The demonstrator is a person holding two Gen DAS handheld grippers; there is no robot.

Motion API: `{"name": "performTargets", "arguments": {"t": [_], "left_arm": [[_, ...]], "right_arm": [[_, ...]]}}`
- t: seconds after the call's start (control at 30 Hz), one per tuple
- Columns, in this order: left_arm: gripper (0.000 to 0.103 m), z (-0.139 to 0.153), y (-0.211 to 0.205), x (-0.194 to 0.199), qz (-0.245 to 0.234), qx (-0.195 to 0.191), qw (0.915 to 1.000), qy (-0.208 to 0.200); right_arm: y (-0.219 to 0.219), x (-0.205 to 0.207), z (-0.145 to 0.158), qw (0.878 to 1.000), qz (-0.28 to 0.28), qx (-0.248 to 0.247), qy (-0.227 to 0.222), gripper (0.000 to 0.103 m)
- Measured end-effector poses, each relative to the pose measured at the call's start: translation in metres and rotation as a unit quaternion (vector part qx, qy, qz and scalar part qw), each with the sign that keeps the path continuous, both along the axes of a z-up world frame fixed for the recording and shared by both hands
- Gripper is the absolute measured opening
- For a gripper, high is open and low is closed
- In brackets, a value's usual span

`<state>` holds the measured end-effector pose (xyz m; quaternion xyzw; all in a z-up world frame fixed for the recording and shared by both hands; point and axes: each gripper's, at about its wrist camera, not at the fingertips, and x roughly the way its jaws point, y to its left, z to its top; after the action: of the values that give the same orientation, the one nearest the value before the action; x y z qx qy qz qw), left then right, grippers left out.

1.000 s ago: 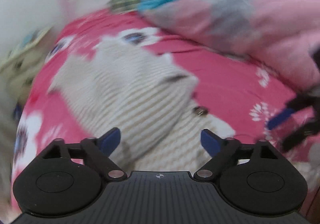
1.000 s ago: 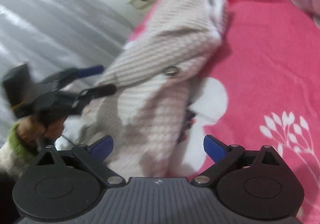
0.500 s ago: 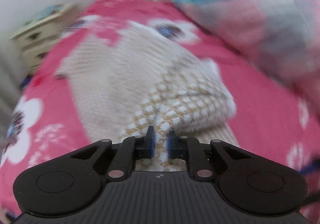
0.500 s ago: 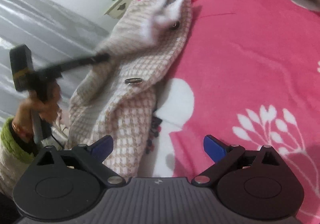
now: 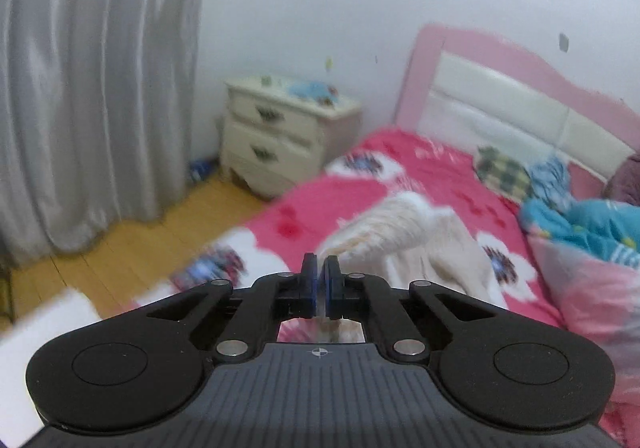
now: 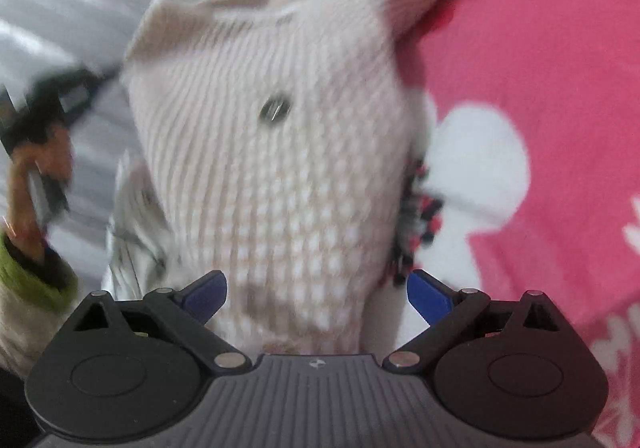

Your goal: Fold clothes

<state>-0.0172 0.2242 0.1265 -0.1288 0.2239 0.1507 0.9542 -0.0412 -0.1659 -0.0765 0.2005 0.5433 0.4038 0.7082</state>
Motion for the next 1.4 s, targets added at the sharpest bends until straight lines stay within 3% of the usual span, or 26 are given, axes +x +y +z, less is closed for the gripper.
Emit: {"name": "performTargets", "arguments": {"t": [0.1, 0.2, 0.33, 0.4, 0.47, 0.5, 0.53, 0.6, 0.73, 0.83, 0.93, 1.07, 1.13, 1.2, 1.23, 1.33, 1.37, 1.4], "left_arm": [[0.0, 0.014, 0.003, -0.006, -0.005, 0.036, 0.9991, -0.022], [0.001, 0.011, -0.003, -0.001, -0.048, 0.031, 0.9983, 0.007], [0.041, -0.015, -0.028, 0.01, -0.107, 0.02, 0.9926, 0.054], [0.044, -0.034, -0.048, 0.018, -0.146, 0.013, 0.9855, 0.085], [0.055, -0.049, -0.067, 0.023, -0.182, 0.011, 0.9765, 0.115], [0.058, -0.057, -0.076, 0.024, -0.197, 0.012, 0.9723, 0.125], [0.06, -0.064, -0.085, 0.023, -0.212, 0.016, 0.968, 0.133], [0.061, -0.076, -0.096, 0.021, -0.23, 0.025, 0.9615, 0.147], [0.061, -0.089, -0.107, 0.019, -0.244, 0.053, 0.9556, 0.156], [0.062, -0.095, -0.108, 0.024, -0.24, 0.052, 0.9541, 0.171], [0.062, -0.103, -0.116, 0.028, -0.263, 0.015, 0.947, 0.183], [0.062, -0.109, -0.146, 0.024, -0.33, -0.073, 0.9236, 0.181], [0.062, -0.109, -0.168, 0.018, -0.369, -0.097, 0.906, 0.183], [0.062, -0.116, -0.189, 0.007, -0.409, -0.103, 0.8834, 0.203], [0.062, -0.122, -0.198, 0.0, -0.432, -0.102, 0.8686, 0.221], [0.062, -0.14, -0.208, -0.022, -0.487, -0.088, 0.8224, 0.281], [0.062, -0.142, -0.205, -0.029, -0.498, -0.076, 0.8138, 0.29], [0.062, -0.14, -0.199, -0.036, -0.503, -0.059, 0.8113, 0.292]], "right_arm": [[0.01, -0.012, -0.014, 0.999, 0.04, -0.02, 0.022, 0.099], [0.007, -0.016, -0.019, 0.999, 0.037, -0.01, 0.037, 0.099], [-0.001, -0.007, -0.023, 0.998, -0.002, 0.011, 0.054, 0.099], [0.002, -0.005, -0.027, 0.998, -0.012, 0.019, 0.06, 0.098], [0.008, -0.01, -0.028, 0.998, -0.002, 0.027, 0.056, 0.065], [0.01, -0.015, -0.026, 0.999, 0.003, 0.019, 0.042, 0.058], [0.01, -0.018, -0.021, 1.0, 0.003, 0.011, 0.025, 0.044], [-0.002, -0.019, -0.006, 1.0, -0.008, 0.012, 0.007, 0.031], [-0.038, -0.011, 0.071, 0.993, -0.036, -0.003, -0.113, 0.013], [-0.067, -0.008, 0.14, 0.974, -0.07, -0.019, -0.215, 0.011], [-0.096, -0.014, 0.206, 0.947, -0.1, -0.022, -0.304, 0.011], [-0.106, -0.045, 0.267, 0.907, -0.066, -0.037, -0.414, 0.011], [-0.104, -0.063, 0.285, 0.885, -0.02, -0.045, -0.464, 0.011], [-0.103, -0.079, 0.287, 0.877, 0.037, -0.054, -0.477, 0.011], [-0.105, -0.084, 0.283, 0.878, 0.062, -0.065, -0.469, 0.011], [-0.117, -0.09, 0.251, 0.909, 0.111, -0.104, -0.387, 0.014], [-0.12, -0.092, 0.232, 0.918, 0.116, -0.13, -0.357, 0.015], [-0.122, -0.093, 0.214, 0.921, 0.116, -0.166, -0.333, 0.02]]}}
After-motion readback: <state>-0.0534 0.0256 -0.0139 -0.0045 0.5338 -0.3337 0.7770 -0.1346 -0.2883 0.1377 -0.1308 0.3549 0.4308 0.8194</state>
